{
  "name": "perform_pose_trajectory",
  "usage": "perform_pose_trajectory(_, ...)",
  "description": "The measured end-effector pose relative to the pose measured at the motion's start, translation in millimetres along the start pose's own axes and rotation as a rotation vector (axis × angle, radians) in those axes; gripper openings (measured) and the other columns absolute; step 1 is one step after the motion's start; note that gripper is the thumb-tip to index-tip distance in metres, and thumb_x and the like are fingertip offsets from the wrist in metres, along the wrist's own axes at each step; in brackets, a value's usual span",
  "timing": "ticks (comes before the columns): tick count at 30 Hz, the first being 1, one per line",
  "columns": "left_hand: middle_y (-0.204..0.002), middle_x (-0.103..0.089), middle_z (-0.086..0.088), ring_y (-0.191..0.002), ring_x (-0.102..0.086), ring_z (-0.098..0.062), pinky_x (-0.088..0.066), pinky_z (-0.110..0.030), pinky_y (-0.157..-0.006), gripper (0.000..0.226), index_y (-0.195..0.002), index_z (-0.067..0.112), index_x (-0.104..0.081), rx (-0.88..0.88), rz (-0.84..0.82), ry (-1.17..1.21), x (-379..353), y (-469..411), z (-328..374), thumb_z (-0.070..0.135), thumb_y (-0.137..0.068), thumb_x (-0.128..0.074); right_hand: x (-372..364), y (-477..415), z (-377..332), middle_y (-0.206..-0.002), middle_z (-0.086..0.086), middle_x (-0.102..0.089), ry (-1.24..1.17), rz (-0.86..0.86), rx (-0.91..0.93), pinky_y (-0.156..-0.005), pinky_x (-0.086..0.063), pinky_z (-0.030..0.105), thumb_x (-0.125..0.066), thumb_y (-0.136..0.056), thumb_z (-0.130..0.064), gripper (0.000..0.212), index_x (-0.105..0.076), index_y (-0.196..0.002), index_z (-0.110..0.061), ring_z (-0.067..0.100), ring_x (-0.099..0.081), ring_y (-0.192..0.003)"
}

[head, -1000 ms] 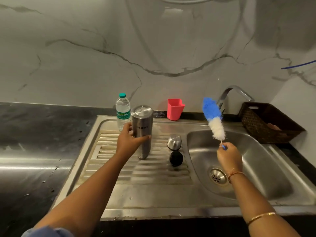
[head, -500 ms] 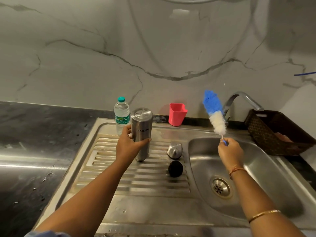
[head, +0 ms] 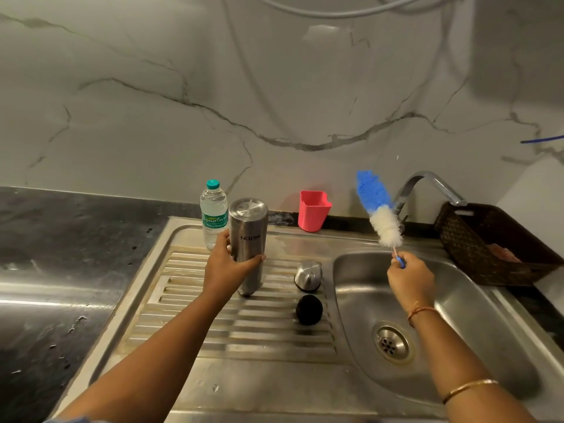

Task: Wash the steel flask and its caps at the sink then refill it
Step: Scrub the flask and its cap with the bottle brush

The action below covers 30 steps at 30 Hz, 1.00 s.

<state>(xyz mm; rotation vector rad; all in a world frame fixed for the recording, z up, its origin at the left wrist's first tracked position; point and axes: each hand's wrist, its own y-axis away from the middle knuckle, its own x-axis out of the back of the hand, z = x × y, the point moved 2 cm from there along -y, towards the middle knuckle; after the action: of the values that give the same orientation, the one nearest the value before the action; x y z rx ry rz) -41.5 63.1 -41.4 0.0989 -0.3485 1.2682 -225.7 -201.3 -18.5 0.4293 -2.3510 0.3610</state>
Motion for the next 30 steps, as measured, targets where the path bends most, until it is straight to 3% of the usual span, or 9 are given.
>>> perform_pose_trajectory(7,-0.145,-0.040,-0.008,-0.134,-0.038,-0.027,-0.036,-0.042,-0.107,0.102,-0.144,0.022,-0.024,0.008,-0.050,0.015,0.2,1.7,-10.1,0.020,-0.063,-0.087,1.5,-3.0,5.8,-0.104,0.019,-0.064,0.016,-0.010,-0.005,-0.073,-0.040,0.031,-0.048,-0.093,-0.013,0.024,-0.063,-0.110,-0.005,0.035,-0.058,-0.093)
perform_pose_trajectory(13,-0.153,-0.022,-0.011,-0.139,-0.026,-0.028,-0.026,-0.044,-0.113,0.122,-0.148,0.026,-0.006,0.054,0.004,-0.056,-2.8,13.2,-28.8,0.025,-0.060,-0.089,6.5,-5.9,8.8,-0.085,0.012,-0.061,0.101,-0.060,-0.003,-0.070,-0.043,0.033,-0.049,-0.091,-0.010,0.013,-0.059,-0.083,-0.012,0.031,-0.056,-0.080)
perform_pose_trajectory(17,-0.140,-0.027,-0.011,-0.130,-0.029,-0.026,-0.029,-0.042,-0.108,0.109,-0.144,0.020,-0.016,-0.008,0.157,-0.136,-8.3,40.9,-38.7,0.029,-0.063,-0.088,7.4,-10.0,12.4,-0.087,0.012,-0.061,0.140,-0.079,0.001,-0.069,-0.042,0.033,-0.048,-0.092,-0.012,0.015,-0.063,-0.091,-0.008,0.029,-0.053,-0.078)
perform_pose_trajectory(20,-0.125,-0.034,-0.008,-0.115,-0.033,-0.023,-0.036,-0.042,-0.096,0.086,-0.132,0.018,-0.028,-0.162,0.250,-0.225,-16.4,64.9,-41.8,0.050,-0.066,-0.073,8.9,-16.3,9.6,-0.102,0.017,-0.065,0.117,-0.040,0.067,-0.074,-0.044,0.036,-0.046,-0.094,-0.018,0.024,-0.064,-0.109,-0.009,0.035,-0.058,-0.090)
perform_pose_trajectory(22,-0.121,-0.035,-0.004,-0.110,-0.035,-0.019,-0.034,-0.035,-0.092,0.075,-0.127,0.020,-0.031,-0.253,0.211,-0.253,-26.5,75.7,-39.3,0.056,-0.068,-0.060,14.1,-25.5,0.8,-0.109,0.018,-0.064,0.191,-0.033,0.168,-0.076,-0.043,0.036,-0.045,-0.095,-0.017,0.029,-0.062,-0.117,-0.011,0.038,-0.057,-0.097)
perform_pose_trajectory(25,-0.122,-0.043,-0.004,-0.109,-0.037,-0.009,-0.034,-0.022,-0.092,0.070,-0.128,0.024,-0.034,-0.330,0.048,-0.278,-44.6,83.8,-32.8,0.056,-0.071,-0.059,25.4,-44.1,-21.5,-0.111,0.020,-0.061,0.375,-0.049,0.372,-0.073,-0.041,0.034,-0.044,-0.096,-0.015,0.031,-0.060,-0.122,-0.011,0.037,-0.058,-0.098)
perform_pose_trajectory(30,-0.139,-0.033,0.002,-0.127,-0.034,-0.015,-0.026,-0.017,-0.101,0.083,-0.140,0.022,-0.032,-0.324,-0.227,-0.471,-78.2,81.0,-17.4,0.055,-0.073,-0.068,29.5,-85.4,-62.8,-0.101,0.011,-0.059,0.769,-0.062,0.591,-0.062,-0.037,0.029,-0.049,-0.091,-0.016,0.025,-0.063,-0.113,-0.018,0.031,-0.062,-0.086)
